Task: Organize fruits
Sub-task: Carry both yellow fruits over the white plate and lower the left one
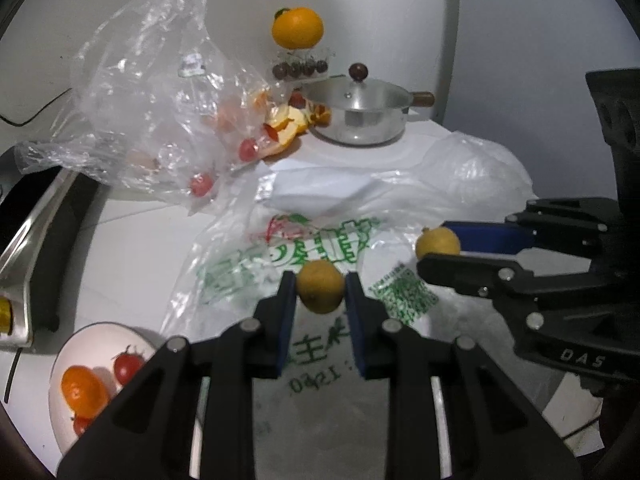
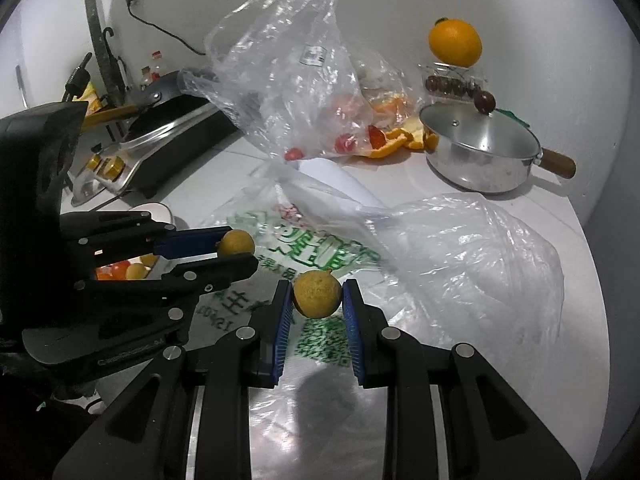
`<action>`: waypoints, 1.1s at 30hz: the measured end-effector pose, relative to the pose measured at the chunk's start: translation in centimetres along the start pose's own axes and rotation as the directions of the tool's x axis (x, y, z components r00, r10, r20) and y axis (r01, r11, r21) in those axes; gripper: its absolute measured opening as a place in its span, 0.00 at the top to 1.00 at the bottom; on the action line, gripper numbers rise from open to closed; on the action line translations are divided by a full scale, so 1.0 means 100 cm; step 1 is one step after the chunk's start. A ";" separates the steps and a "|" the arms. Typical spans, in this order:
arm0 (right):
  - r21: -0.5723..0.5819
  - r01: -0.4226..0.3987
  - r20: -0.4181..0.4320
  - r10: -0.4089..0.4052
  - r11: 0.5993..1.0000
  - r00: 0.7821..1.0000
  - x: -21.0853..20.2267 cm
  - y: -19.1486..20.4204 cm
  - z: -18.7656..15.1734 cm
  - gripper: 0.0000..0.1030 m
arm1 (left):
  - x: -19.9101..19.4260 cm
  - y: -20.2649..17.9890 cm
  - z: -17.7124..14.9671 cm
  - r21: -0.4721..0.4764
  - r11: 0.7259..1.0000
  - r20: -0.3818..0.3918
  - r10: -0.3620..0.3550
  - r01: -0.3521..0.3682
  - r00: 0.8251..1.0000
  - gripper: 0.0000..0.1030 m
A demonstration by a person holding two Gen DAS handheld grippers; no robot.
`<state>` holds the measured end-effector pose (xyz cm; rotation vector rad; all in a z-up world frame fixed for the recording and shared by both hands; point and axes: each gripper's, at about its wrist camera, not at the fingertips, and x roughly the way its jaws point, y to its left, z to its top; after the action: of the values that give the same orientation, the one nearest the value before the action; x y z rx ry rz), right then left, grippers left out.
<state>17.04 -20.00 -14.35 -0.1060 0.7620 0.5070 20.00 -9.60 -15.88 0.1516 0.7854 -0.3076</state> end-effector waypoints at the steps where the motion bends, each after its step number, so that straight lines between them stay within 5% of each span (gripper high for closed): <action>1: -0.003 0.001 0.002 -0.001 1.000 1.000 -0.002 0.003 0.000 0.73 | -0.005 0.001 -0.002 -0.001 1.000 0.006 0.001 -0.001 1.000 0.76; 18: -0.071 -0.002 0.012 0.003 0.997 1.000 -0.016 0.070 0.001 0.73 | -0.067 0.035 -0.037 -0.050 0.999 0.074 0.022 -0.018 0.997 0.76; 33: -0.128 -0.039 -0.029 0.036 0.991 0.999 0.005 0.119 0.002 0.73 | -0.092 0.090 -0.083 -0.137 0.987 0.053 0.095 -0.087 0.994 0.76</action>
<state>11.74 -9.34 -13.50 -0.2190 0.7585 0.5913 11.27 2.95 -14.89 0.0512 0.7349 -0.1710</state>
